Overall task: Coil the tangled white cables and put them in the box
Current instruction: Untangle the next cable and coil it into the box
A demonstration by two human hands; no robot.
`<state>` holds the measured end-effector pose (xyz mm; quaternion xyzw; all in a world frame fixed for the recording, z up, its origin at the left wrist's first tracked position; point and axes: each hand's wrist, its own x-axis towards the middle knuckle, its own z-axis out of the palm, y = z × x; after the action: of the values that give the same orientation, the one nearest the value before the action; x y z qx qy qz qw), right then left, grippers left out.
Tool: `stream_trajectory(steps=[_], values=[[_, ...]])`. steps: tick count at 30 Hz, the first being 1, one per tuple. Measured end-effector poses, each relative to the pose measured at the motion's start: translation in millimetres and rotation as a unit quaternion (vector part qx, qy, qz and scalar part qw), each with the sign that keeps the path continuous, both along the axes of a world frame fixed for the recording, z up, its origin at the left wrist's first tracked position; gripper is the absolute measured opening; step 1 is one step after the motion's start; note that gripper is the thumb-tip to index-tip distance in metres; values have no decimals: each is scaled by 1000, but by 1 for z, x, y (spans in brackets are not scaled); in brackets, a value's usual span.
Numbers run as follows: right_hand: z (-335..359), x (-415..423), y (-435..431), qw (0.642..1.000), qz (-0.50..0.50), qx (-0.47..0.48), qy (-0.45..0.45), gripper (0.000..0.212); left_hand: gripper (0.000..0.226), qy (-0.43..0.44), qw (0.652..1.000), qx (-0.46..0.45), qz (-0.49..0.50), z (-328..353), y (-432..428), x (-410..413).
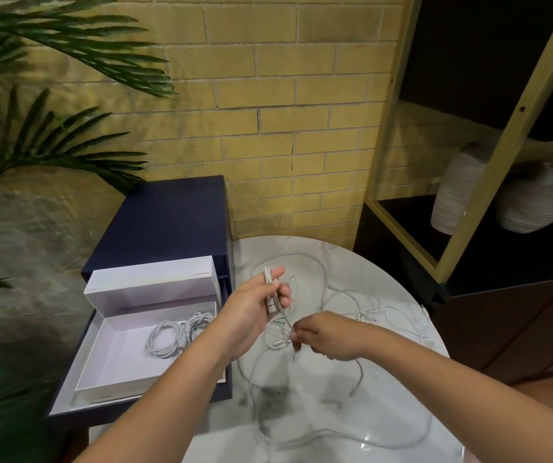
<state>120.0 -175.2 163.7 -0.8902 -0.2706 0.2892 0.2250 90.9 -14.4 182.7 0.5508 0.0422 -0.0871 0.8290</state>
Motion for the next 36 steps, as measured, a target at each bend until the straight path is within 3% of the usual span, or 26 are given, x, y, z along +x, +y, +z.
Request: stream_trajectory(steps=[4, 7, 12, 17, 23, 26, 31, 34, 36], values=[[18, -9, 9, 993, 87, -68, -50, 39, 37, -20, 990, 142, -13, -13, -1, 2], [28, -10, 10, 984, 126, -105, -70, 30, 44, -51, 965, 256, -37, -18, 2, 1], [52, 0, 1, 979, 106, -117, -129, 19, 44, -70, 908, 402, -94, -24, 12, -1], [70, 12, -11, 952, 104, -112, -264, 17, 25, -10, 929, 335, -160, -25, 15, -7], [57, 16, -18, 849, 141, -86, -502, 8, 31, -9, 917, 350, -193, -20, 9, -14], [52, 17, -20, 831, 121, -69, -539, 12, 28, -8, 917, 344, -200, -17, 7, -16], [43, 21, -18, 846, 104, -24, -523, 13, 21, -19, 914, 342, -216, -14, 5, -18], [35, 24, -18, 903, 55, 52, -424, 12, 29, -8, 941, 272, -200, -11, 2, -19], [31, 22, -17, 921, 36, 113, -372, 15, 35, 11, 960, 228, -164, -10, 0, -19]])
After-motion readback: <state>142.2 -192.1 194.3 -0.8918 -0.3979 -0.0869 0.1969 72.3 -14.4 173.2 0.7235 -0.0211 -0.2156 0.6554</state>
